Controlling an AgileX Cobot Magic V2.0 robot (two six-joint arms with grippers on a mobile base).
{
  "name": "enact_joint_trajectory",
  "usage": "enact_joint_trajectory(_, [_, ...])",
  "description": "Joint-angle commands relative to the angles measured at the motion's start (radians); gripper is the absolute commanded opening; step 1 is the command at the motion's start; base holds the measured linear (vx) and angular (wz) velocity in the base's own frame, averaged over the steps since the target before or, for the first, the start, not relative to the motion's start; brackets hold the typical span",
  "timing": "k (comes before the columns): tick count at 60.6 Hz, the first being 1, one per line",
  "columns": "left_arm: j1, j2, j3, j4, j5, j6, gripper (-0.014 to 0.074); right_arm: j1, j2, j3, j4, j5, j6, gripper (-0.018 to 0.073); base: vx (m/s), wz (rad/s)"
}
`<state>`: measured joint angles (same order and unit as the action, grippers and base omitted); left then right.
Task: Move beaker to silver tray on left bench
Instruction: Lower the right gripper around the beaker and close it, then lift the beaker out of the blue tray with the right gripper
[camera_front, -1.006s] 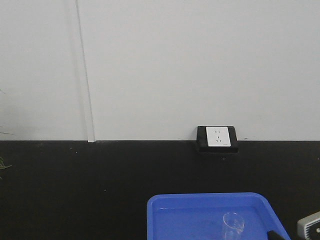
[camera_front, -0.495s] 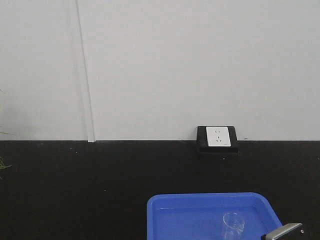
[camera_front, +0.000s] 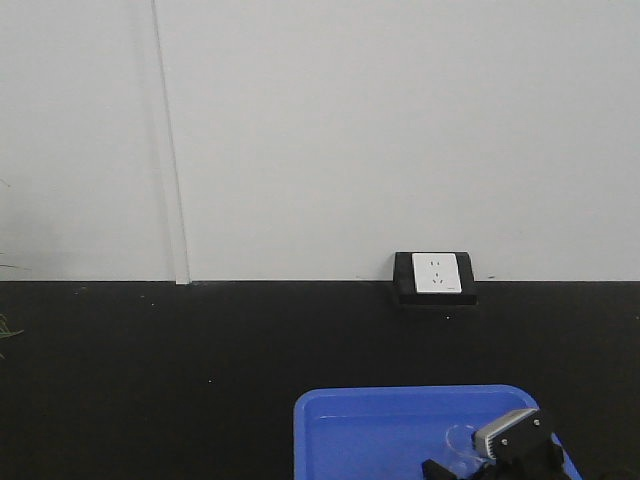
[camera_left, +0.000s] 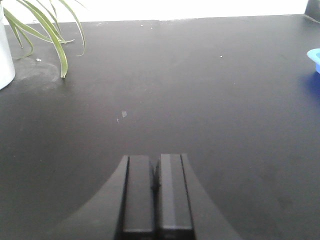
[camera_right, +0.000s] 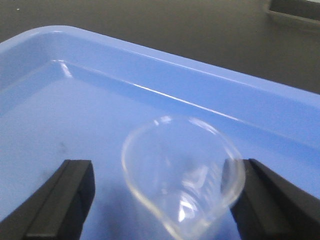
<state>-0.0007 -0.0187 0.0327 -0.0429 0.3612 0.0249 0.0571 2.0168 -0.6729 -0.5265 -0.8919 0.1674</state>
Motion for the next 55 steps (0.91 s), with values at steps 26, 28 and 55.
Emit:
enact_joint_trajectory(26, [-0.002, -0.009, 0.020, -0.008, -0.079, -0.001, 0.0001, 0.015, 0.032, -0.136, 0.007, -0.005, 0.047, 0.0302, 0.00, 0.00])
enact_joint_trajectory(28, [-0.002, -0.009, 0.020, -0.008, -0.079, -0.001, 0.0001, 0.015, 0.022, -0.136, 0.002, -0.005, 0.047, 0.0259, 0.00, 0.00])
enact_joint_trajectory(55, [-0.002, -0.009, 0.020, -0.008, -0.079, -0.001, 0.0001, 0.160, -0.311, -0.138, -0.096, 0.239, 0.228, -0.0015, 0.00, 0.00])
